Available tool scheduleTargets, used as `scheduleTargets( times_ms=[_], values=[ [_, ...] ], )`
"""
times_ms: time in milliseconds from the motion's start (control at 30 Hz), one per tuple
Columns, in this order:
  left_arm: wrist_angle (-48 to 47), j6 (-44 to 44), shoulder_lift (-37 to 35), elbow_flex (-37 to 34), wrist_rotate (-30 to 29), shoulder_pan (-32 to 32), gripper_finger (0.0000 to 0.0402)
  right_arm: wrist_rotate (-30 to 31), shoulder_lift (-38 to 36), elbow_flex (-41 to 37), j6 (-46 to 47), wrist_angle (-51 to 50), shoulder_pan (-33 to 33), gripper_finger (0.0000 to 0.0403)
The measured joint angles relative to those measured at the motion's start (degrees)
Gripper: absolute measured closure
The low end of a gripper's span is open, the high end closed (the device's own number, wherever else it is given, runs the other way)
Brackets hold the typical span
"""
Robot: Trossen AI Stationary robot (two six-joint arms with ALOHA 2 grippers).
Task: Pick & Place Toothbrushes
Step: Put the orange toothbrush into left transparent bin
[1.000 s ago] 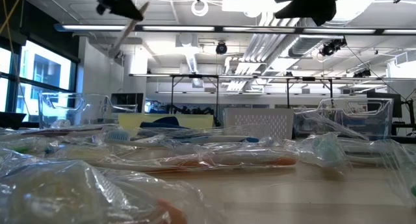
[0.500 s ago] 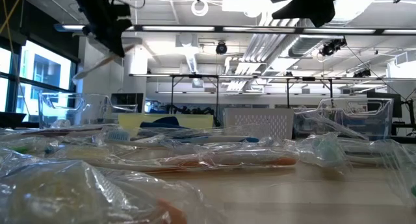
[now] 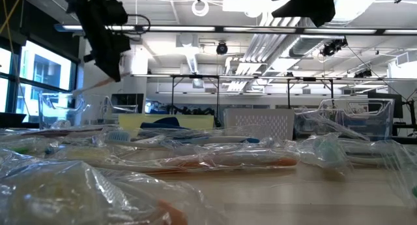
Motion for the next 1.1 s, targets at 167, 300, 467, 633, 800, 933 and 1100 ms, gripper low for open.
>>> scheduleTargets(
  times_ms=[167,300,467,633,800,933,1100],
  values=[
    [0.6,0.8,6.1,0.0,4.0,3.0,0.0382,0.0,0.0,0.0,0.0,0.3,0.0,0.022],
    [0.8,0.8,10.5,0.0,5.3,4.3,0.0382,0.0,0.0,0.0,0.0,0.4,0.0,0.022],
    [1.8,1.0,14.6,0.0,5.4,4.3,0.0382,0.0,0.0,0.0,0.2,0.3,0.0,0.022],
    [1.1,0.8,17.5,0.0,2.9,4.3,0.0382,0.0,0.0,0.0,0.2,0.3,0.0,0.022],
    [1.1,-0.6,18.8,0.0,1.6,4.3,0.0368,0.0,0.0,0.0,0.2,0.3,0.0,0.022],
    [1.2,-0.7,19.0,0.0,1.5,4.3,0.0364,0.0,0.0,0.0,0.2,0.3,0.0,0.022],
    [1.1,-0.8,19.0,0.0,1.1,4.3,0.0361,0.0,0.0,0.0,0.2,0.3,0.0,0.022]
  ],
)
